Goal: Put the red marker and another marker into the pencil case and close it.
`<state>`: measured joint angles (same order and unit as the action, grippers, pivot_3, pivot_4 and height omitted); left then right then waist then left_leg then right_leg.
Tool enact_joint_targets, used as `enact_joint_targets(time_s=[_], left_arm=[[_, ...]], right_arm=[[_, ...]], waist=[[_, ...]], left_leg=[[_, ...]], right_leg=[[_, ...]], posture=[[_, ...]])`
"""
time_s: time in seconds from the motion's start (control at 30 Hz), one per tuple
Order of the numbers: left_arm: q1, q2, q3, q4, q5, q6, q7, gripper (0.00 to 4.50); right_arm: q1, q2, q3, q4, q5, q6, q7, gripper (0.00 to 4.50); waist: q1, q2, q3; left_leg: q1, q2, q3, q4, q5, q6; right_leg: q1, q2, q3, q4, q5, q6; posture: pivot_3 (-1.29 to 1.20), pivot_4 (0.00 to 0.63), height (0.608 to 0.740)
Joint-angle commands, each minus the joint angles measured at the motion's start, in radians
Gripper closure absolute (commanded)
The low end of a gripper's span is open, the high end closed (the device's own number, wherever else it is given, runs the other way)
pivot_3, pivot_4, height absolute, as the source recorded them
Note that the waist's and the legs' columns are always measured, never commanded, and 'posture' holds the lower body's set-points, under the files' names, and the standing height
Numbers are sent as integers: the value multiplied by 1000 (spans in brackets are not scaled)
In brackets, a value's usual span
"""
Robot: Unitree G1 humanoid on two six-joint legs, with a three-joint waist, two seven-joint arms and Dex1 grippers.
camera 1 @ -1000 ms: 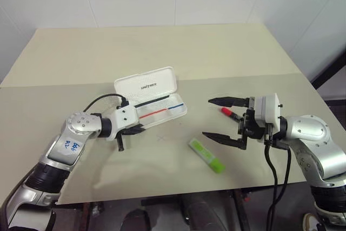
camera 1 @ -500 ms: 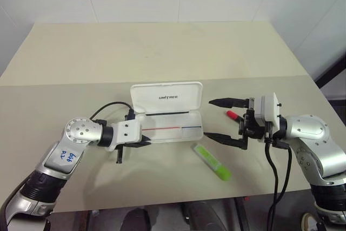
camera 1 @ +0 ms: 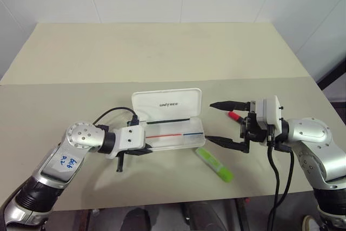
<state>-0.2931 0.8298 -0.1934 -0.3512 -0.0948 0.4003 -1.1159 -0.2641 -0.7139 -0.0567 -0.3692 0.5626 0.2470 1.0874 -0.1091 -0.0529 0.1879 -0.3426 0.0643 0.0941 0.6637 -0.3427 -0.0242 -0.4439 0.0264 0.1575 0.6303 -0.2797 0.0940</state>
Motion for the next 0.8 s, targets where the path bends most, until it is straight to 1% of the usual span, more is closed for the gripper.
enact_joint_targets(time_s=[0.03,0.1,0.13,0.17,0.27,0.37,0.43,0.53,0.6,0.8], left_arm=[[34,28,-38,-5,6,-29,-33,4487],[38,42,-45,21,15,-80,-50,4487],[40,47,-48,32,18,-104,-56,3936],[42,52,-52,41,21,-119,-60,3756],[43,58,-56,59,24,-144,-62,2700],[40,36,-41,73,14,-167,-45,1720],[36,23,-32,74,2,-161,-37,993],[28,15,0,54,-29,-137,-29,22],[27,8,19,47,-37,-137,-17,22],[46,-25,62,85,-61,-228,9,22]], right_arm=[[-8,-1,-29,-28,16,-14,-3,0],[-13,1,-25,-25,15,-17,-2,0],[-15,1,-24,-24,15,-17,-1,0],[-16,1,-23,-22,15,-17,-1,0],[-25,3,-18,-16,12,-17,-1,0],[-33,6,-11,-7,8,-18,0,0],[-39,11,-4,1,3,-21,2,0],[-58,29,16,27,-7,-32,9,0],[-69,39,24,42,-11,-37,16,0],[-85,50,37,70,-16,-50,34,0]], waist=[[-1,0,0],[-2,0,0],[-2,0,0],[-2,0,0],[-1,0,0],[0,0,0],[0,0,0],[-1,0,0],[-1,0,0],[2,0,0]], left_leg=[[0,0,0,0,0,0],[0,0,0,0,0,0],[0,0,0,0,0,0],[0,0,0,0,0,0],[1,0,0,0,0,0],[1,0,1,2,0,0],[2,-1,1,3,0,0],[2,-2,1,4,0,0],[2,-2,2,4,0,0],[1,0,1,3,0,0]], right_leg=[[0,0,0,0,0,0],[0,0,0,0,0,0],[0,1,0,0,0,0],[0,1,0,0,0,0],[0,1,0,0,0,0],[0,0,1,2,0,0],[1,0,1,3,0,0],[2,1,2,3,0,1],[1,1,2,3,0,1],[1,0,1,3,0,1]], posture=[[0,150,740],[0,150,740],[0,150,740],[0,150,740],[0,150,740],[0,150,740],[0,150,740],[0,150,740],[0,150,740],[0,150,740]])
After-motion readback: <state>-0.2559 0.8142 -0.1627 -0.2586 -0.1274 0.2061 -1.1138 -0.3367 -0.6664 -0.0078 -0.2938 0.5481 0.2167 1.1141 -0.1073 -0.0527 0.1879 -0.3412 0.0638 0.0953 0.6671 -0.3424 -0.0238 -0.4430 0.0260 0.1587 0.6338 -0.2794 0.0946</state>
